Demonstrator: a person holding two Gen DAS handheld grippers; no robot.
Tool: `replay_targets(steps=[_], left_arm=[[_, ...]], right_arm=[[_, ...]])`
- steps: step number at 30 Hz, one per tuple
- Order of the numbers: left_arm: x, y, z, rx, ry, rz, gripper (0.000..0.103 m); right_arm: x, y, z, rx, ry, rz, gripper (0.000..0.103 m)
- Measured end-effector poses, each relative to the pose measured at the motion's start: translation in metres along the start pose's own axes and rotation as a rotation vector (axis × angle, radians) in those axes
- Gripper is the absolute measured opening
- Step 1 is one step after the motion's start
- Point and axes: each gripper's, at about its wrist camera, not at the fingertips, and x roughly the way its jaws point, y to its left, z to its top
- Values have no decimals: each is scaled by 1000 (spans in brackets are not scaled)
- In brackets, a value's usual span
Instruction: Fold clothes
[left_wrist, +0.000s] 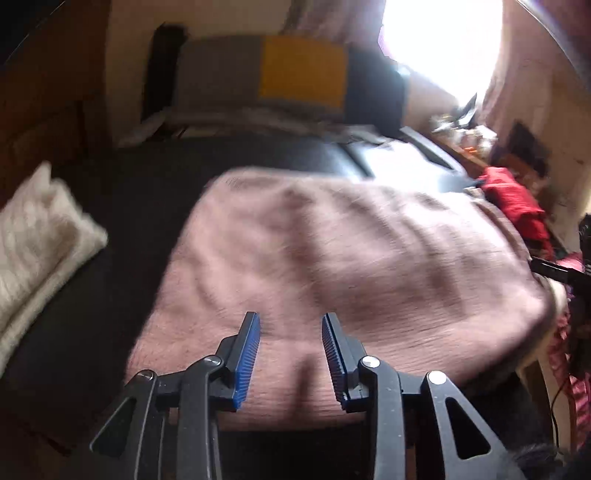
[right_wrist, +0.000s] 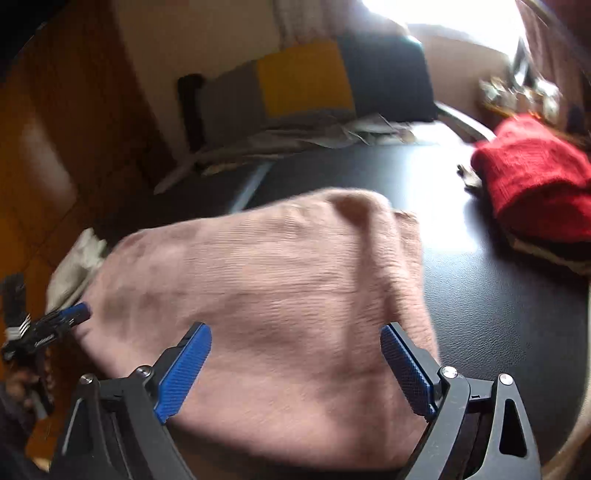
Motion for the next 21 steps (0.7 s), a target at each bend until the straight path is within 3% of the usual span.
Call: replay_targets(steps=[2,4,7,9,14,16,21], left_arm=[[0,12,-10,-50,-23,-42,35],[-1,18,-14,-99,-37,-66,35],[-2,21,-12,-133,-44,-82,35],[-7,28,-7,-175,-32,-137,35],[-40,70,13,-289,-143,-229,43],[-40,82,28,-271,-145,-239,49],[6,102,65,-240,-24,-291,53]], right_arm=[[15,-15,-4,67,47,-18,95],[12,-16,-17,22,-13,-21,95],[15,-1,-21,-74,-22,-89,95],[17,5,-21,-97,-22,-102,101],[21,33,-4,-209,55,-177,103],[16,42,8,-234,28,-138,103],[26,61,45,-257,11,-16,103]])
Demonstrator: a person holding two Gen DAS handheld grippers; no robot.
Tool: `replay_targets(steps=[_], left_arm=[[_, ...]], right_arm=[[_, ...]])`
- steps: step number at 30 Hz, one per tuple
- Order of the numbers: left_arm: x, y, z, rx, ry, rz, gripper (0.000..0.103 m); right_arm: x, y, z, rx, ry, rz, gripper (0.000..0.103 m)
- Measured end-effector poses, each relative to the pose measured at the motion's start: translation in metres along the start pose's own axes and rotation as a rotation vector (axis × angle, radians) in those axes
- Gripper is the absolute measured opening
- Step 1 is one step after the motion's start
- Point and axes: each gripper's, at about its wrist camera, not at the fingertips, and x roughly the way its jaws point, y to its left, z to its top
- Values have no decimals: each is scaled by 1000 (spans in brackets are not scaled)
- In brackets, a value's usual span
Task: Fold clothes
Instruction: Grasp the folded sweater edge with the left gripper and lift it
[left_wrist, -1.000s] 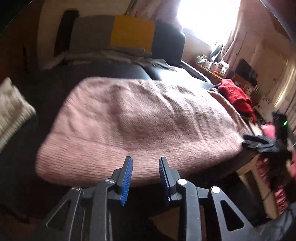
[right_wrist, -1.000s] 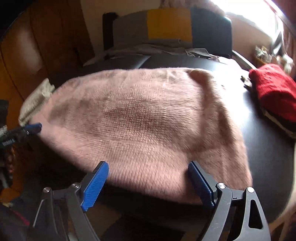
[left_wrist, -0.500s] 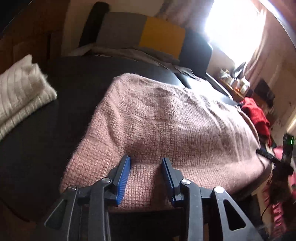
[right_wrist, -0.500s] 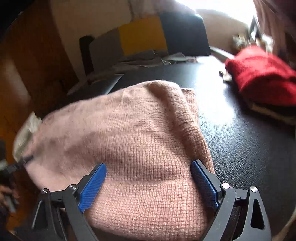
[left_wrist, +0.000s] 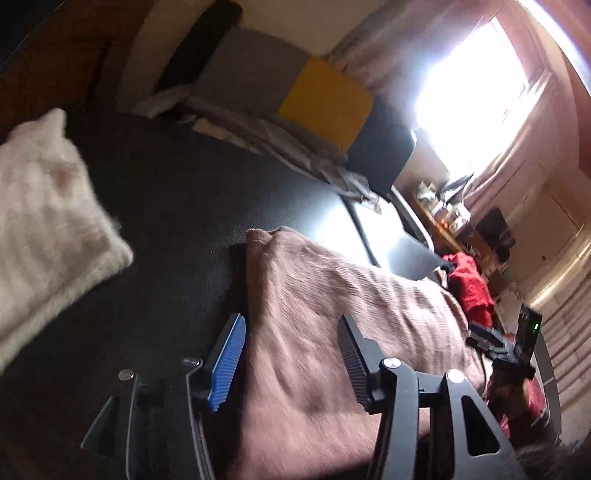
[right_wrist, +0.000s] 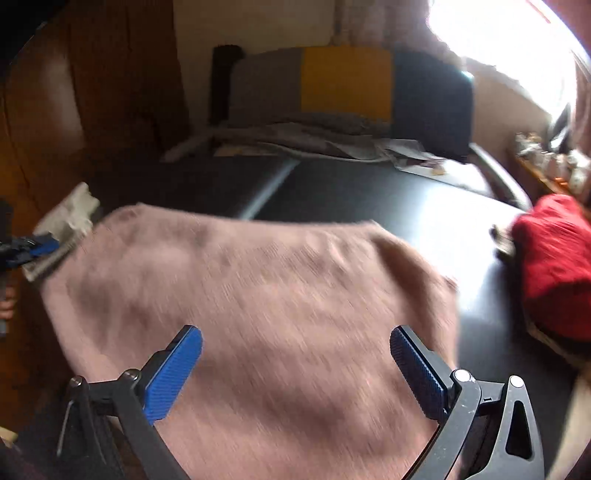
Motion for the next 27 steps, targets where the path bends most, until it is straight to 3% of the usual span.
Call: replay_targets(steps=[4,8,11,14,15,17,24,27], left_arm=[[45,19,19,-3,130,-34,54],[72,34,26,-33,202,-140,55],[85,42,34,-86,240,-249,56],[99,40,39,-117,285,-303,52],[102,38,39,-113,297,-301,49],[109,34,38,-121,317,-295,21],[104,21,53,-84,285,-148,15],[94,20,68,-71,267,-110,15]], right_arm=[[31,-16,20,32,35,42,103],[54,-45,4,84,85,68,103],[50,-56,-5,119,27,129,103],[49,-62,-9,148,2,161,103],[50,-62,-8,150,-1,163,103],[51,-64,-8,155,-8,167,103],[55,-64,-2,156,-5,163,103],[51,-56,5,105,58,175,103]])
